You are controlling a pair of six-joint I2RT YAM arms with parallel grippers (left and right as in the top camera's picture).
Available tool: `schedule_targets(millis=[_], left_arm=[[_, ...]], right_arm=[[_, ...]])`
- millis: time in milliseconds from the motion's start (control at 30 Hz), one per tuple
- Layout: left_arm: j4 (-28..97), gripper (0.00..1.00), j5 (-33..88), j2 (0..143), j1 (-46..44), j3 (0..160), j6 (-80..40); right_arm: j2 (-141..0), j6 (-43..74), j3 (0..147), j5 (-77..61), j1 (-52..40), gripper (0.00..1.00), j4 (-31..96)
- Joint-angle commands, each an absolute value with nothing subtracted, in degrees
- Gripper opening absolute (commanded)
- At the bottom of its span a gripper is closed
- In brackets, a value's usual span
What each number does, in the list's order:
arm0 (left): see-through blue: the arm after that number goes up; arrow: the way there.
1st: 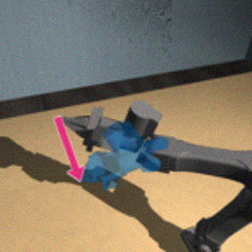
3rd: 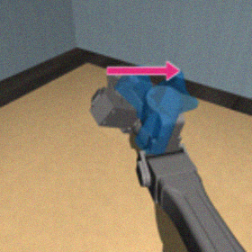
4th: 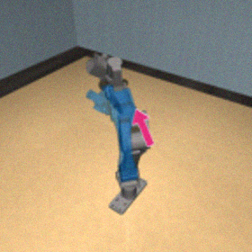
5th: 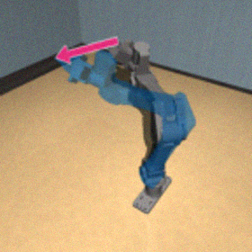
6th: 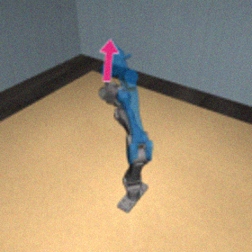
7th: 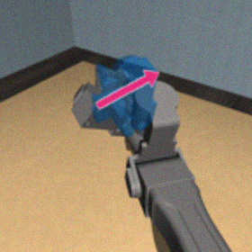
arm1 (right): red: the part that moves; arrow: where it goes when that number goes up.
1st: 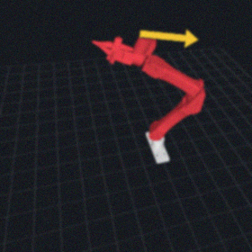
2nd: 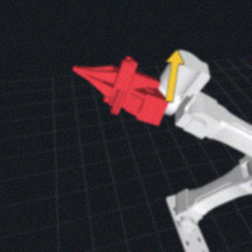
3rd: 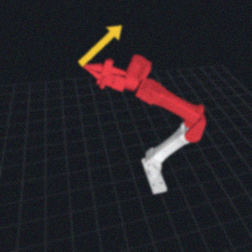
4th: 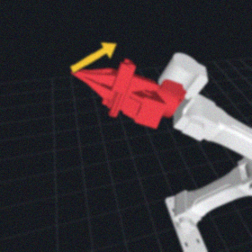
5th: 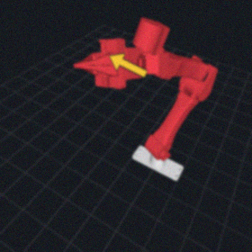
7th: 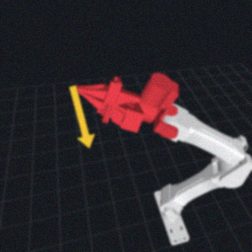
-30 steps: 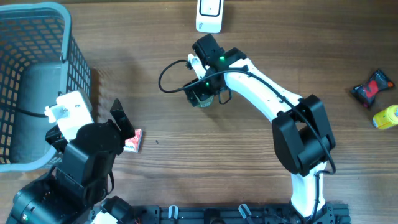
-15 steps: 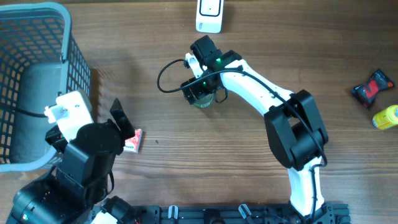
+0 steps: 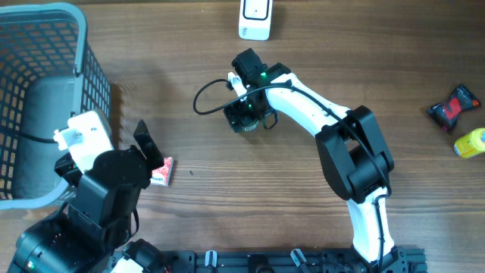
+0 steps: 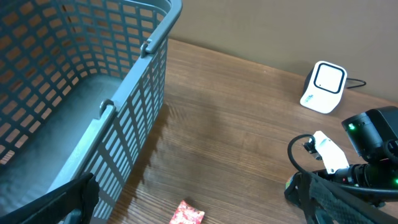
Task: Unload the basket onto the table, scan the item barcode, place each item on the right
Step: 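Move the right gripper down onto the tin can and grasp it, then hold the tin can with the right gripper and tilt it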
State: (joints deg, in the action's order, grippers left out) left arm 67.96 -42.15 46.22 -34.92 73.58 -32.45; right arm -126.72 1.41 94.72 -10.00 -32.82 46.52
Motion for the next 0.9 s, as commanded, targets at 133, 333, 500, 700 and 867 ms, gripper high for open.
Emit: schedule_targets(millis=[133,333,500,700,867], left_arm=[[68.01,1.0,-42.98,46.17,-34.94,73.19,-33.28],[68.03,1.0,-42.96,46.17,-34.94,73.19,-33.28],[68.01,1.0,-42.96,46.17,-34.94,73.19,-33.28],[68.03,1.0,-42.96,46.17,-34.94,73.19,-33.28],[68.01,1.0,-42.96,46.17,-34.94,73.19,-33.28]], right_arm=[[-128.27,1.56,95.42,-9.1,-33.04,0.83,47.68],[-128.27,1.52,95.42,-4.16,-33.04,0.91,48.64],[-128.51,1.52,95.42,4.6,-33.04,0.92,50.63],[-128.68,1.69,95.42,1.58,-33.06,0.92,49.34],[-128.7,3.51,95.42,-0.3,-33.04,0.92,47.2]])
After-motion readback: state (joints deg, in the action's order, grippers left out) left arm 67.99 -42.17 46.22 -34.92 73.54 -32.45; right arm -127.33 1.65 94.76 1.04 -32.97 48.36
